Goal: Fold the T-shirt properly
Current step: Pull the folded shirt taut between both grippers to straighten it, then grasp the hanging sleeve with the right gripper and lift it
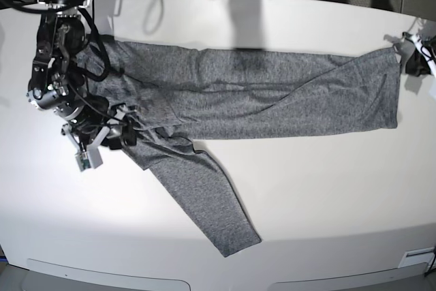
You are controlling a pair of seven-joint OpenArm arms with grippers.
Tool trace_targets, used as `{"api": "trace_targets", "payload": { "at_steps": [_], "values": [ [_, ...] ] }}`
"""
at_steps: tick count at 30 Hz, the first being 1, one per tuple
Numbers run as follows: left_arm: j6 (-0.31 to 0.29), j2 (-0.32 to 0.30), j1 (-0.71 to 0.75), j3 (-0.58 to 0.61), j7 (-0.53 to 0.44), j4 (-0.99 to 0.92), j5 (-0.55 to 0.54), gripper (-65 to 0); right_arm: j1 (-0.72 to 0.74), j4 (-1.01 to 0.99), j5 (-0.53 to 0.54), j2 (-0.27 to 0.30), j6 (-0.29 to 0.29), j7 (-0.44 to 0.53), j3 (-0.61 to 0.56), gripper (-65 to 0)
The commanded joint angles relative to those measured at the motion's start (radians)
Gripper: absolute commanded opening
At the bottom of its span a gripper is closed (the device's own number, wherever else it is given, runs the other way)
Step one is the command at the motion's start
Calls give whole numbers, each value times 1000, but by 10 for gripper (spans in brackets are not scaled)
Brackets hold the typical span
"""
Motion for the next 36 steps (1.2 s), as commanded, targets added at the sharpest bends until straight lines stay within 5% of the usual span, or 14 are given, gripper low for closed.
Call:
{"api": "trace_targets", "payload": {
  "at_steps": [1,6,10,13,16,20,23,28,32,36],
  "values": [
    [0,-12,-20,-9,-29,15,-27,-650,27,20,12,11,6,67,3,-371],
    [-1,50,-87,-8,-27,15,-27,-650,42,14,-81,6,-28,222,2,-314],
    [-2,114,-117,-8,-131,15,-27,-492,110,-90,-218,-8,-148,170,2,-314],
    [-4,164,-146,-8,-187,15,-6,-467,202,-228,-217,-8,-147,98,0,-314],
    [-4,218,-209,-6,-184,13,129,-467,290,-356,-179,-9,-146,29,0,-314],
    [-4,264,-288,-6,-140,13,201,-467,363,-457,-166,-19,-143,24,0,-314],
    [-1,280,-329,-6,-127,13,198,-467,392,-469,-91,-37,-62,24,-11,-314],
    [0,276,-338,-5,-99,13,181,-470,462,-479,-134,-123,-21,75,-96,-359],
    [0,276,-333,-6,-4,13,119,-470,504,-546,-299,-216,-124,246,-180,-361],
    [-1,276,-330,-6,76,13,59,-470,575,-721,-377,-286,-198,311,-228,-364]
  ]
}}
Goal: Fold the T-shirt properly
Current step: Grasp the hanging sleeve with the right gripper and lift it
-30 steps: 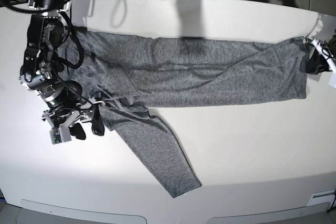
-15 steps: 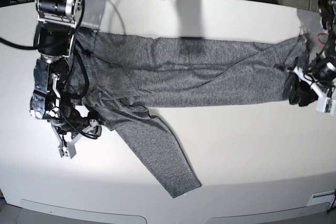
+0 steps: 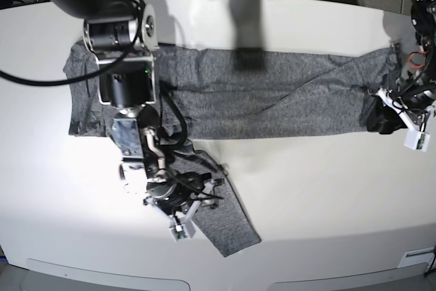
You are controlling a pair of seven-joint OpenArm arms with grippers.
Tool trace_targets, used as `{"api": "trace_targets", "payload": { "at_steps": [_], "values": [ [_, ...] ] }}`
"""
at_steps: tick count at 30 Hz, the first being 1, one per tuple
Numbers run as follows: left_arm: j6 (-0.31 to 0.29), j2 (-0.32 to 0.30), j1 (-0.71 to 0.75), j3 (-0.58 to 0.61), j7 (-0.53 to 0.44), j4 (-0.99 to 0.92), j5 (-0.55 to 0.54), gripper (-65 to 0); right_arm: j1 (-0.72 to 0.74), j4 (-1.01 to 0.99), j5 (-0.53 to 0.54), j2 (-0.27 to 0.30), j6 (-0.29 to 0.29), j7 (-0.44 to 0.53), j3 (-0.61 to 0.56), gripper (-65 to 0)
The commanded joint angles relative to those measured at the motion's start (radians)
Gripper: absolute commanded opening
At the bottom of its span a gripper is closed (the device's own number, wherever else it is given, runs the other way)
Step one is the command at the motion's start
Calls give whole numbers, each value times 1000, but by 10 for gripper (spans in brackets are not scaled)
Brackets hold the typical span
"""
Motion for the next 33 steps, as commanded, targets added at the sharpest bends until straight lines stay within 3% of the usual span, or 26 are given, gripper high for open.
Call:
{"api": "trace_targets", "payload": {
  "at_steps": [1,6,14,16,25,30,33],
  "values": [
    [-1,-15,-13,-5,-7,18,-28,-470,61,-29,0,-17,-33,40,-1,-381],
    [-1,-15,-13,-5,17,18,-59,-470,113,-193,-35,-74,-235,140,2,-463],
    [-1,-15,-13,-5,17,18,-67,-470,112,-206,-105,-118,-380,195,2,-648],
    [-1,-15,-13,-5,18,18,-67,-470,112,-208,-131,-114,-423,195,2,-650],
    [-1,-15,-13,-5,21,18,-67,-470,112,-269,-206,-96,-415,172,2,-650],
    [-1,-15,-13,-5,20,18,-67,-470,112,-325,-232,-96,-352,172,1,-650],
    [-1,-15,-13,-5,20,18,-67,-470,109,-339,-267,-96,-249,166,1,-650]
  ]
}}
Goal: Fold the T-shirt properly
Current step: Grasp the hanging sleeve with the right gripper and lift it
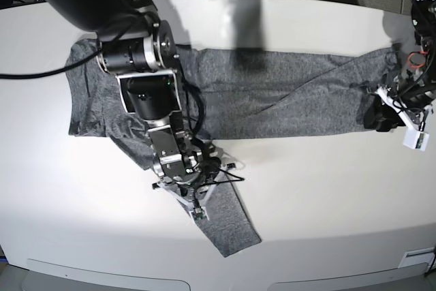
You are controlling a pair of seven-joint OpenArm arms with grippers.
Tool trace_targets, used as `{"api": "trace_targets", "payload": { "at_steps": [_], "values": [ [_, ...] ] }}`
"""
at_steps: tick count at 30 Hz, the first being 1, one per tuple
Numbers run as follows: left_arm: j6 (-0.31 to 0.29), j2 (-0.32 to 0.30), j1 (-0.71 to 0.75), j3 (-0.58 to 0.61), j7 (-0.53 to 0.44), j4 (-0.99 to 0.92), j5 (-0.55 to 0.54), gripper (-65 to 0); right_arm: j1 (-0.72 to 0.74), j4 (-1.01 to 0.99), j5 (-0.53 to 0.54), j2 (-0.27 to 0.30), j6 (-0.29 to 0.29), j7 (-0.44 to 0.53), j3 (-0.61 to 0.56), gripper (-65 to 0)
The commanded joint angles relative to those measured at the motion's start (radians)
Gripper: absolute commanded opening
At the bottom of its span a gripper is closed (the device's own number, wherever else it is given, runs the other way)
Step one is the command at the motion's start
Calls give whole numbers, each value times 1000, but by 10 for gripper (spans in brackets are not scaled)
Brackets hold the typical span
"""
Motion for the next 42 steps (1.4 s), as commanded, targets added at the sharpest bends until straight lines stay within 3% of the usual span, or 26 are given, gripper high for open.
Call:
{"api": "trace_targets", "payload": {
  "at_steps": [1,3,6,11,14,19,28,32,34,39,42],
  "values": [
    [-2,-15,-13,-5,-21,18,-18,-470,30,10,-2,-6,55,7,-1,-650],
    [-2,-15,-13,-5,-21,18,-18,-470,28,10,2,-12,161,-3,-1,-650],
    [-2,-16,-13,-5,-21,18,-18,-470,23,11,87,-14,267,-65,-18,-650],
    [-2,-21,-13,-5,-22,18,-18,-470,-28,37,144,-7,358,-143,-179,-650],
    [-2,-21,-13,-5,-24,18,-18,-470,-94,98,204,5,372,-181,-322,-650],
    [-2,-21,-13,-5,-24,18,-18,-470,-236,271,227,42,370,-203,-467,-650],
    [-2,-20,-13,-5,-24,18,-18,-470,-427,627,280,133,320,-237,-471,-650],
    [-2,-20,-13,-5,-23,18,-18,-470,-426,735,280,132,296,-217,-471,-650],
    [-2,-21,-13,-5,-23,18,-18,-470,-419,772,280,126,255,-193,-470,-650],
    [-2,-20,-13,-5,-21,18,-19,-470,-372,773,274,67,126,-122,-432,-650],
    [-2,-20,-13,-5,-21,18,-18,-470,-328,745,240,22,113,-111,-378,-650]
  ]
}}
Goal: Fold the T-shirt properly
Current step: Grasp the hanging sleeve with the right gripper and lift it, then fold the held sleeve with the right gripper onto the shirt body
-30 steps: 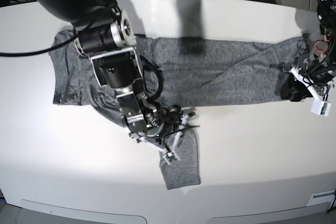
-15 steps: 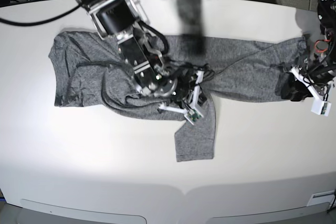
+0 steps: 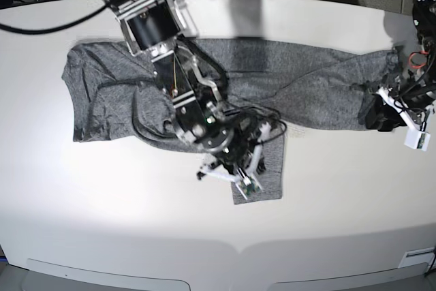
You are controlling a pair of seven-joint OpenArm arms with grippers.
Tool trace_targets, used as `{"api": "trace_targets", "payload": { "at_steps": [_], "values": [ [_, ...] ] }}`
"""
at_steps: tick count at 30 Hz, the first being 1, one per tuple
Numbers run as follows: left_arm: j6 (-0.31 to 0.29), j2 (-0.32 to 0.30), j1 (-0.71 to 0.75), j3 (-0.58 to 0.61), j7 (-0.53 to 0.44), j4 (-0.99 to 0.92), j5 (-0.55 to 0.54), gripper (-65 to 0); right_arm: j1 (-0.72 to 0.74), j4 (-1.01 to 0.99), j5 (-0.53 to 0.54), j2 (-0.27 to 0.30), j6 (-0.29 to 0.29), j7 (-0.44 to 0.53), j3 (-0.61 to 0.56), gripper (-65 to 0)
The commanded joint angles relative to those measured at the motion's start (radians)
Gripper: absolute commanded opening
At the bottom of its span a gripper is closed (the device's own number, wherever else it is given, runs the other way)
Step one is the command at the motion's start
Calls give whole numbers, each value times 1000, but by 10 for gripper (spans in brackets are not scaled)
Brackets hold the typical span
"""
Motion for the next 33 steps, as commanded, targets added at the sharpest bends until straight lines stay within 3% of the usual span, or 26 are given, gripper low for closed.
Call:
{"api": "trace_targets", "payload": {
  "at_steps": [1,5,12,16,19,21,26,31,33],
  "values": [
    [-2,-15,-13,-5,-23,18,-18,-470,39,-3,-12,-20,-4,26,22,-650],
    [-2,-15,-13,-5,-23,18,-33,-470,129,-174,-31,-75,-23,71,109,-650],
    [-2,-15,-13,-5,-23,18,-100,-470,327,-608,-100,-77,-53,196,183,-650],
    [-2,-15,-13,-5,-23,18,-100,-470,372,-698,-117,-77,-82,211,183,-650],
    [-2,-15,-13,-5,-23,18,-100,-470,370,-710,-127,-77,-76,210,183,-650],
    [-2,-15,-13,-5,-24,18,-100,-470,365,-710,-127,-77,-40,211,182,-650],
    [-2,-15,-13,-5,-23,18,-100,-470,334,-710,-118,-77,-18,211,105,-650],
    [-2,-15,-13,-5,-23,18,-100,-470,285,-710,-115,-77,-17,220,-35,-650],
    [-2,-15,-13,-5,-23,18,-100,-470,273,-710,-115,-77,10,232,-99,-650]
  ]
}}
